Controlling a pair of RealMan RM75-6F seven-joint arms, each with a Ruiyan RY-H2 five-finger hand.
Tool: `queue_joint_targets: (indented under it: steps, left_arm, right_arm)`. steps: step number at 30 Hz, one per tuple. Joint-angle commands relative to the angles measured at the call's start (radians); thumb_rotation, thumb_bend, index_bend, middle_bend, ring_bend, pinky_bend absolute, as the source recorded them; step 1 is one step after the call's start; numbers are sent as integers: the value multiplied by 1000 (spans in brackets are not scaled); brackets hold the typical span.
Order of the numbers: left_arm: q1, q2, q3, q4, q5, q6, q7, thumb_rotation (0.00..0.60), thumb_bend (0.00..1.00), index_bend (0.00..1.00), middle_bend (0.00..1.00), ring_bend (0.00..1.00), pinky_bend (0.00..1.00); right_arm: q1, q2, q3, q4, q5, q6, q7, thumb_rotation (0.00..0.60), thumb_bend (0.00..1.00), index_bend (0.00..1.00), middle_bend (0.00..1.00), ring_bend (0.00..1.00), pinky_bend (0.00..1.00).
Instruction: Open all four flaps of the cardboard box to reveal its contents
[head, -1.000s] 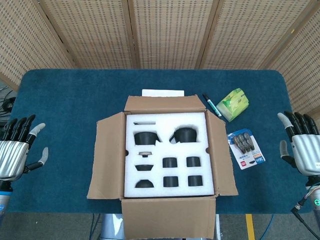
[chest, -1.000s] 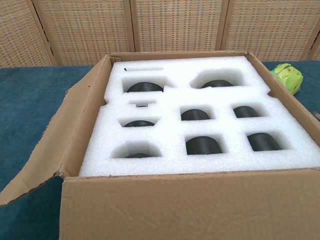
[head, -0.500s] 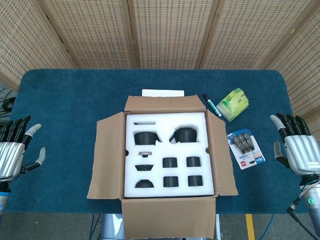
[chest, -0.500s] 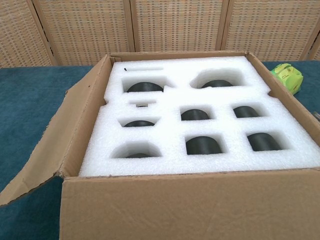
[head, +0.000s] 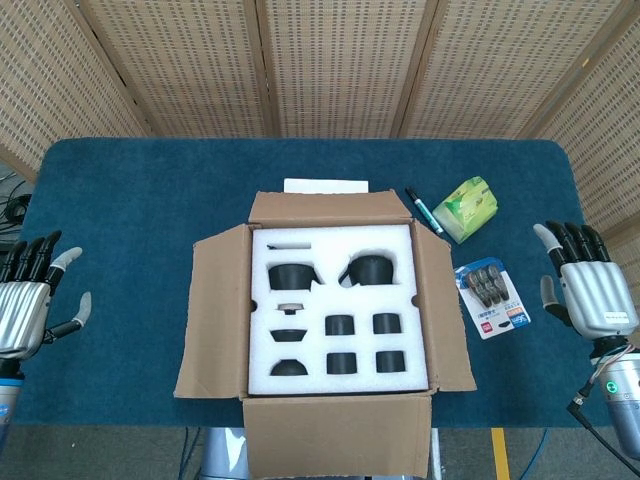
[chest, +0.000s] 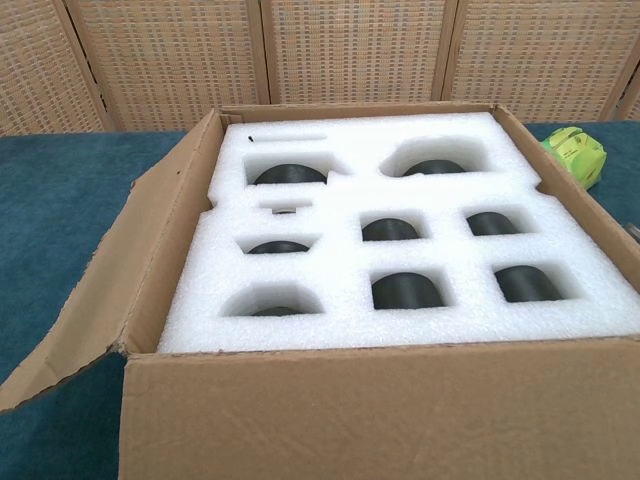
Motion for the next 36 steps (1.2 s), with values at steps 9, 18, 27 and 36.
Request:
queue_joint_targets:
  steps: [9,18,27,36]
  left_arm:
    - [10,-8,-25,1,-11,0,14,223,467,173,0,0,0]
    - [17,-5,-36,0,-5,-2,20,222,467,175,0,0,0]
    - [38,0,-31,-5,-2,-1,13,222,467,177,0,0,0]
    - [55,-4,-33,-10,2,0,3,223,468,177,0,0,0]
  right_arm:
    - [-48,13,-9,-11,10,62,3,600,672,36,67,0,0]
    - [-101,25,-34,-17,18,102,17,600,672,34,67,0,0]
    - [-147,4,-62,-13,5,140,26,600,672,31,66,0,0]
    - [-156,-20,-59,7,-10,156,27,600,672,26,65,0,0]
